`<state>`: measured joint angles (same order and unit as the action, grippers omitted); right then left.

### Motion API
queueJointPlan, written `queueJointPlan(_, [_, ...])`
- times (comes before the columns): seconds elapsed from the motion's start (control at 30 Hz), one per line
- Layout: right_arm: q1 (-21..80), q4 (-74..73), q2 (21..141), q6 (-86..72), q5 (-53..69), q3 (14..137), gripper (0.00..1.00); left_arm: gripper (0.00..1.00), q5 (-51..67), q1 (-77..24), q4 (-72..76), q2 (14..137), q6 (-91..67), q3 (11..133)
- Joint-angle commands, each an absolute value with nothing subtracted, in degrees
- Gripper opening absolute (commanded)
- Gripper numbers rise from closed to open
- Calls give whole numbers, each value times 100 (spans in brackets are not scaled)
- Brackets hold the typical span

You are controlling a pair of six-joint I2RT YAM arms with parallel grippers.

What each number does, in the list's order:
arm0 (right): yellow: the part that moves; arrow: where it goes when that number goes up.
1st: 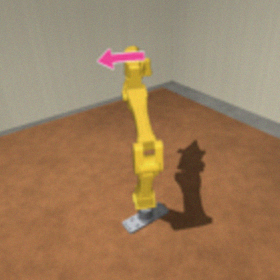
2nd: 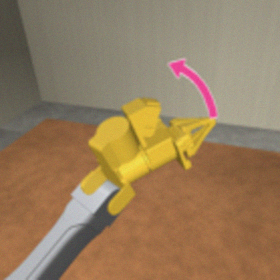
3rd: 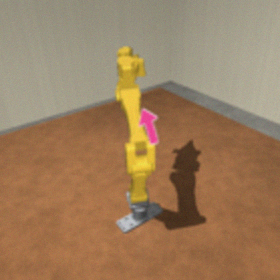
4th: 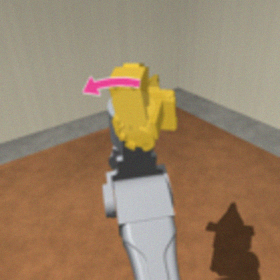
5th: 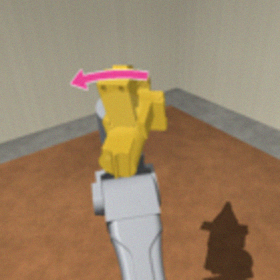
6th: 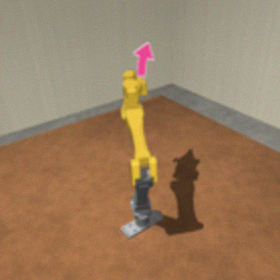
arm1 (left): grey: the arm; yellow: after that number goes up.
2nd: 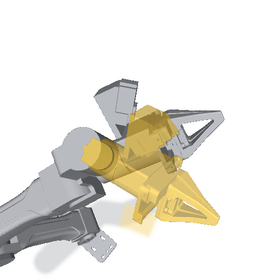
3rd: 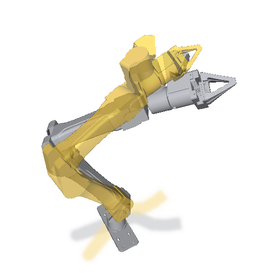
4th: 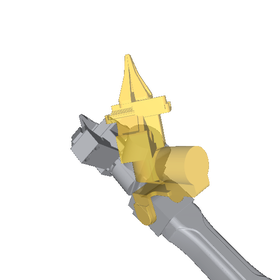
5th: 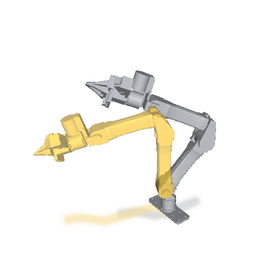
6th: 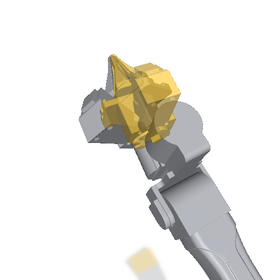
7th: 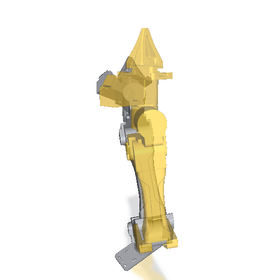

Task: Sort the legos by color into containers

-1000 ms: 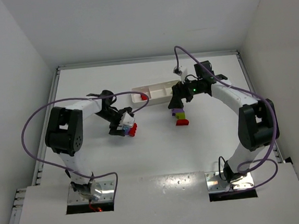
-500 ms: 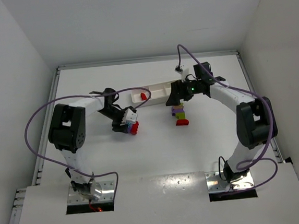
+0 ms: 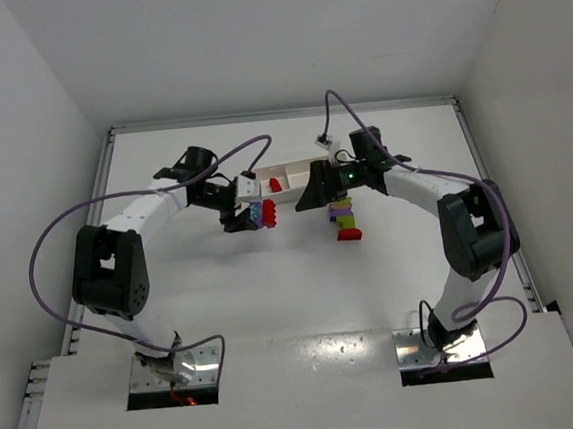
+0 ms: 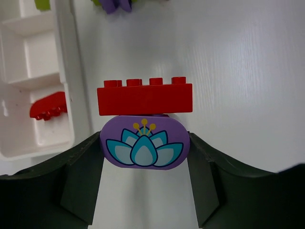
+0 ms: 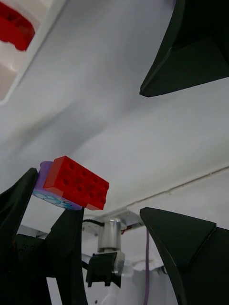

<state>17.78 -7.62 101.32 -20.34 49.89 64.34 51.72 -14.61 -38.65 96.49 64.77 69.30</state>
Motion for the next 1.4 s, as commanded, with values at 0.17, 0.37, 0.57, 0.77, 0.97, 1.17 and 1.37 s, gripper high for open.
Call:
queueJointPlan(0.17, [2232, 79, 10406, -2953, 5361, 6557, 99, 17, 5599, -1792, -3279, 9203, 5625, 7093])
queueJointPlan(0.37, [2416, 132, 10617, -3129, 5361, 6882, 99, 17, 5537, -1898, -3278, 9141, 5625, 7093])
queueJointPlan(0.57, [2575, 377, 10784, -3340, 5309, 7048, 94, 17, 5537, -2004, -3226, 9079, 5572, 7041])
queueJointPlan(0.77, [2575, 790, 10837, -3752, 5492, 6996, 32, 17, 5484, -2057, -3112, 9026, 5625, 6987])
queueJointPlan(0.97, [2383, 861, 10705, -3806, 5546, 6804, 0, 17, 5309, -1899, -2848, 8965, 5468, 6803])
queueJointPlan(1.17, [2004, 729, 10397, -3613, 5406, 6653, 0, 14, 5116, -1188, -2348, 8658, 4835, 6382])
queueJointPlan(1.37, [2047, 115, 11299, -2980, 4643, 8292, 0, 14, 4949, -484, -1679, 8122, 3728, 6056])
